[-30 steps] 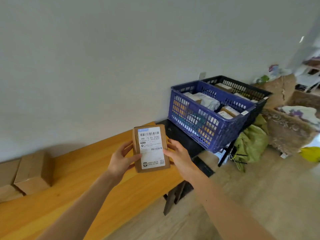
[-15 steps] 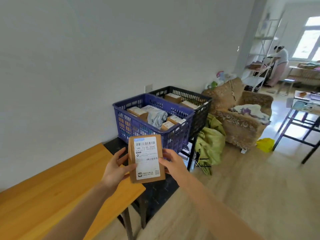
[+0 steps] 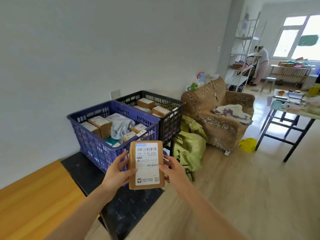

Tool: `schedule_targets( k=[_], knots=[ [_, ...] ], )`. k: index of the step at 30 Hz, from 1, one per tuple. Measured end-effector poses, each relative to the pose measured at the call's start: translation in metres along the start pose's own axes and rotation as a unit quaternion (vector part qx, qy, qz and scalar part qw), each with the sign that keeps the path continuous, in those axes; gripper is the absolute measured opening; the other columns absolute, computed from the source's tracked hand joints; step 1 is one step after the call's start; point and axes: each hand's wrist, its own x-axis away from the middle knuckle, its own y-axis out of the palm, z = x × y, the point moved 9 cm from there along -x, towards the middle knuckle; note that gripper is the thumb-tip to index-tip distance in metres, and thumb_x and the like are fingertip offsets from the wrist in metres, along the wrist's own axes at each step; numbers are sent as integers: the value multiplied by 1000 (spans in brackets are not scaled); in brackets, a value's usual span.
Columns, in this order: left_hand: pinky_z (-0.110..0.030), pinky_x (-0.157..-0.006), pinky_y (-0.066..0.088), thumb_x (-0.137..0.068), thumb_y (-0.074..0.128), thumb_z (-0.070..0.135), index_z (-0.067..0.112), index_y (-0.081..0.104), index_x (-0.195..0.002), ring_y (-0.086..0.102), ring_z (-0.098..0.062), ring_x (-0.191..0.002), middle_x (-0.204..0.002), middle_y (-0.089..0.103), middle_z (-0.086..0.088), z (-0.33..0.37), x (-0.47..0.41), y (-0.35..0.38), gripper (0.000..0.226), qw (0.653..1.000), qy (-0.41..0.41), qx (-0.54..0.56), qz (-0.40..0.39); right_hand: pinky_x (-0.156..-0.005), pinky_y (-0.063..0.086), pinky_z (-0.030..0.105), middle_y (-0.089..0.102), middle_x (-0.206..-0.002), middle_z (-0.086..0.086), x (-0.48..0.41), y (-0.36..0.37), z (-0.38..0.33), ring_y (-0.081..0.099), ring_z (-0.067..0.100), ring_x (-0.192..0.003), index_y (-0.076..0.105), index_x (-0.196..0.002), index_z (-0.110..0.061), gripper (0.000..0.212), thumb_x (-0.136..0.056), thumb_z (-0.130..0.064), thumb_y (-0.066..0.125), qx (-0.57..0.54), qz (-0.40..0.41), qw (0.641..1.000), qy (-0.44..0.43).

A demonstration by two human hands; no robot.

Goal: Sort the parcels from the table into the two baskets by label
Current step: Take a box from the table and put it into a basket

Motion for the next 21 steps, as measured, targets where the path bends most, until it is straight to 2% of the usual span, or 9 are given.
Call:
schedule_targets(
  k=[3,6,9,12,14,16,18,20,21],
  knots=[
    [-53,-89,54,-80,73,0,31,41,-142,60,-24,-116,-138,55,-1,5,-36,30,76,1000,3,-11,-13,-64,53,18,60,-118,0,-28,-30,-1,61,9,-99,51,-124,-19,33,-94,-4,56,-31,19,999,6],
    [-46,-82,58,-82,70,-2,29,41,-142,63,-18,-109,-136,56,0,12,-76,60,74,1000,7,5,-25,-73,55,23,62,-118,-1,-66,-58,-5,62,10,-101,50,-124,-20,34,-94,-6,58,-16,35,999,4],
    [-49,-87,56,-83,68,-4,27,38,-145,60,-23,-115,-138,53,1,18,-118,91,76,999,9,13,-32,-78,56,30,62,-117,-3,-109,-84,-12,62,17,-107,51,-121,-24,32,-94,-9,58,-15,53,998,0],
    [-51,-90,54,-84,67,-4,27,38,-145,59,-24,-116,-137,53,3,27,-163,121,74,999,8,25,-36,-89,55,41,63,-114,-3,-154,-111,-26,62,17,-107,55,-109,-32,29,-93,-9,59,2,67,998,-10],
    [-51,-91,54,-85,67,-1,29,40,-144,59,-23,-116,-138,54,2,35,-193,141,72,998,12,37,-45,-92,54,45,65,-116,0,-185,-131,-37,64,19,-106,58,-110,-31,29,-92,-8,59,5,77,997,-15],
    [-51,-93,53,-85,68,0,31,41,-142,58,-23,-118,-139,54,2,44,-222,158,71,997,19,43,-53,-90,55,43,65,-119,3,-216,-151,-47,65,20,-105,57,-118,-26,31,-93,-8,58,5,84,996,-13],
    [-49,-92,53,-85,68,0,34,43,-138,58,-22,-118,-136,54,4,54,-247,175,68,997,26,51,-57,-80,56,34,64,-118,1,-241,-167,-58,65,16,-101,55,-120,-26,31,-94,-9,57,8,85,996,-18],
    [-43,-86,56,-85,67,-1,35,44,-137,59,-20,-114,-131,56,4,67,-267,191,67,996,34,61,-64,-73,54,28,63,-115,-2,-263,-182,-69,64,11,-96,54,-120,-25,29,-95,-10,56,3,84,996,-26],
    [-40,-82,57,-85,67,-1,34,44,-138,60,-19,-113,-129,57,4,73,-276,199,67,995,37,64,-68,-74,54,29,63,-115,-3,-274,-190,-72,64,10,-96,54,-122,-25,30,-95,-12,57,4,85,996,-27]
  ],
)
